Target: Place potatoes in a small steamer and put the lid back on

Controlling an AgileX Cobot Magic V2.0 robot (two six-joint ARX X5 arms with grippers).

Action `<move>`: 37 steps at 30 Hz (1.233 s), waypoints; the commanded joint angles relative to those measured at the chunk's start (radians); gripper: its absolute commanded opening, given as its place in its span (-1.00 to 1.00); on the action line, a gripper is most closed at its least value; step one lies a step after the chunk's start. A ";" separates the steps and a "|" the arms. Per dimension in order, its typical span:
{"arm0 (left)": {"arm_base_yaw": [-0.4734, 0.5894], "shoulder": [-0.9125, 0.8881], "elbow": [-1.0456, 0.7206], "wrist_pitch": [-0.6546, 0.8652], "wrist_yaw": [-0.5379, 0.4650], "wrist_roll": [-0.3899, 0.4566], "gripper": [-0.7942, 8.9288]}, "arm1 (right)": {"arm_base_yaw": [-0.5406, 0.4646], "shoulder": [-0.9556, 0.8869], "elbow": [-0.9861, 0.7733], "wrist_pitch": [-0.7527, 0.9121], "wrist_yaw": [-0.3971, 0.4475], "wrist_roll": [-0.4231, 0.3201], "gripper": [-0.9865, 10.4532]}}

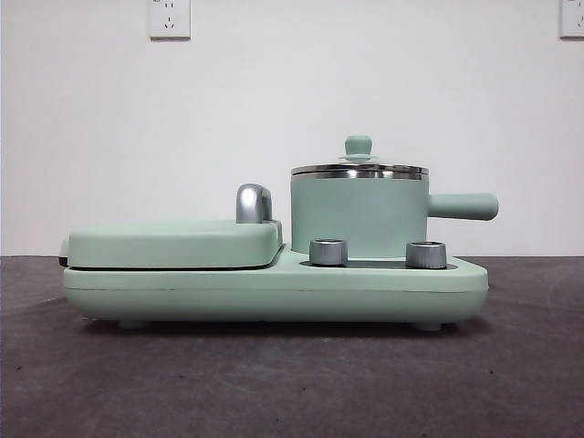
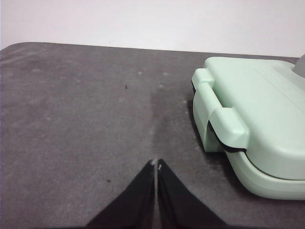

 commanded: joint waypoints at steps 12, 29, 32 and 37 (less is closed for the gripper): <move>-0.002 0.000 -0.020 0.017 -0.006 0.006 -0.83 | 0.010 0.005 0.000 0.029 0.010 -0.009 -0.80; -0.002 0.000 -0.020 0.018 -0.006 0.006 -0.83 | -0.550 -0.618 -1.033 1.077 0.027 -0.166 -0.80; -0.002 0.000 -0.020 0.018 -0.006 0.006 -0.83 | -0.618 -0.704 -1.080 1.029 -0.003 -0.166 -0.80; -0.002 0.000 -0.020 0.018 -0.006 0.006 -0.83 | -0.697 -0.816 -1.110 0.948 -0.053 -0.166 -0.80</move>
